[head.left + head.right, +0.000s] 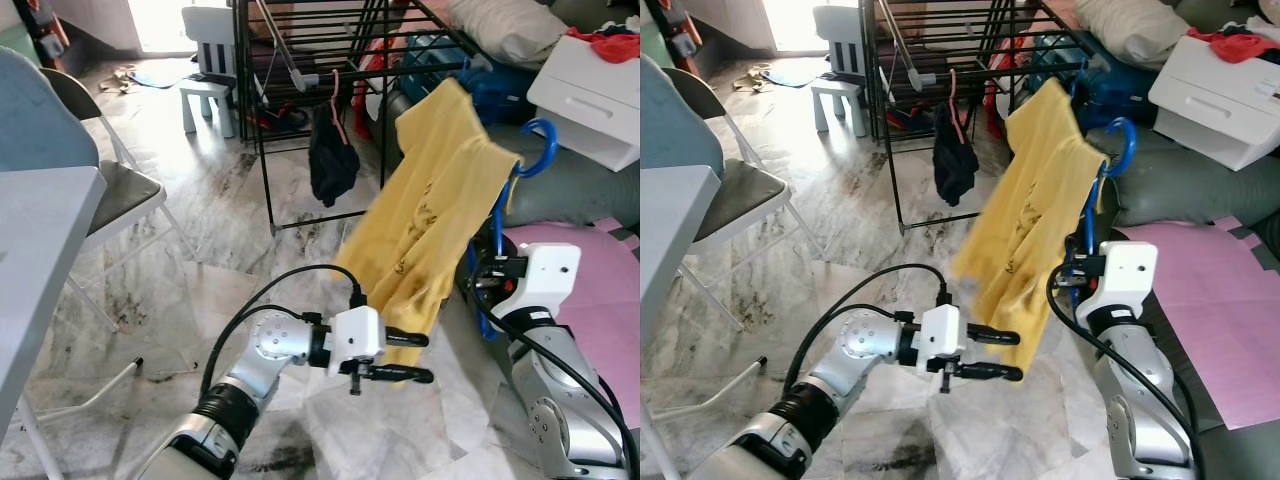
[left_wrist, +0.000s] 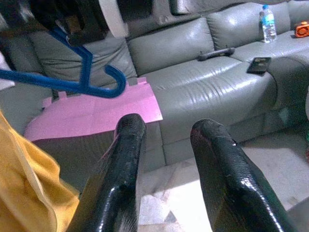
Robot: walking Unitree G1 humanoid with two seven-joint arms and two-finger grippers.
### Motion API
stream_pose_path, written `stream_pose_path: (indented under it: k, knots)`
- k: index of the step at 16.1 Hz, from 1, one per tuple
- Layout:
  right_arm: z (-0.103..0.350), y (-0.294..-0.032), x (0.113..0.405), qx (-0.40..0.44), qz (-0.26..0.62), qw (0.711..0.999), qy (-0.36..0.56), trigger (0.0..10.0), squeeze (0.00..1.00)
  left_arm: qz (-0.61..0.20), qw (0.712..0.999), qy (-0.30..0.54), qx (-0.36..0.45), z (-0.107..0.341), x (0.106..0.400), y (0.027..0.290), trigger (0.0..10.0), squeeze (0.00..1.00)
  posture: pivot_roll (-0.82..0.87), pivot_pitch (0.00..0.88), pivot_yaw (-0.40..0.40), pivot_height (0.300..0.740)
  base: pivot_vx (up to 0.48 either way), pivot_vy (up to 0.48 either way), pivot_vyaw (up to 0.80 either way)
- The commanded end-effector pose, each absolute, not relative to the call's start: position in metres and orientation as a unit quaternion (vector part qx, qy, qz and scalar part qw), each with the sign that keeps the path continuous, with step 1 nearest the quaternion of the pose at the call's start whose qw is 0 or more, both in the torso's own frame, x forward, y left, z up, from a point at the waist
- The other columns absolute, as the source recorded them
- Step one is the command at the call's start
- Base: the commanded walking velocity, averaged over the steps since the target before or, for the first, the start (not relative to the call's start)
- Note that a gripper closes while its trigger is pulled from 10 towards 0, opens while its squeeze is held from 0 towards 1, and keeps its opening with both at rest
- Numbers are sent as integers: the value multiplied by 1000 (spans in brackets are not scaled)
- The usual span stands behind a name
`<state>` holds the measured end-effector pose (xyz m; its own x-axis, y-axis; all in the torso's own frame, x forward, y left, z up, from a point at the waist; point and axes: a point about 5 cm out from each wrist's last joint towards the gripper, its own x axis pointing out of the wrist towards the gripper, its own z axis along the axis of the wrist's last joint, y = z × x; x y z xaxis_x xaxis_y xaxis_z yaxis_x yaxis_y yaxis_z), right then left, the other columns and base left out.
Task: Hang hanger
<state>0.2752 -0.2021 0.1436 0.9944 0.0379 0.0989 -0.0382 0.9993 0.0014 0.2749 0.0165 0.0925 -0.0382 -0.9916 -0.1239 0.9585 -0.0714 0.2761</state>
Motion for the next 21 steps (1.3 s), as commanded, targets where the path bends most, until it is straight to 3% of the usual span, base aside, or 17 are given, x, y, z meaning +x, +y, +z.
stream_pose_path:
  k: [1,6,11,21]
  knots:
    - [154,-201,273,-15,29,996,-84,10000,0,-711,686,-63,142,94,278,25,10000,1000,-32,0,-42,740,0,0,0]
    - [132,-208,249,-34,80,995,-41,10000,0,-647,735,-97,178,111,301,61,10000,1000,-19,0,-47,740,0,0,0]
    - [101,-221,207,-66,189,979,47,10000,0,-543,783,-113,283,119,325,91,10000,1000,-19,0,-46,740,0,0,0]
    - [111,-233,169,-95,361,919,126,10000,0,-529,756,-107,369,134,341,104,10000,1000,-25,0,-45,740,0,0,0]
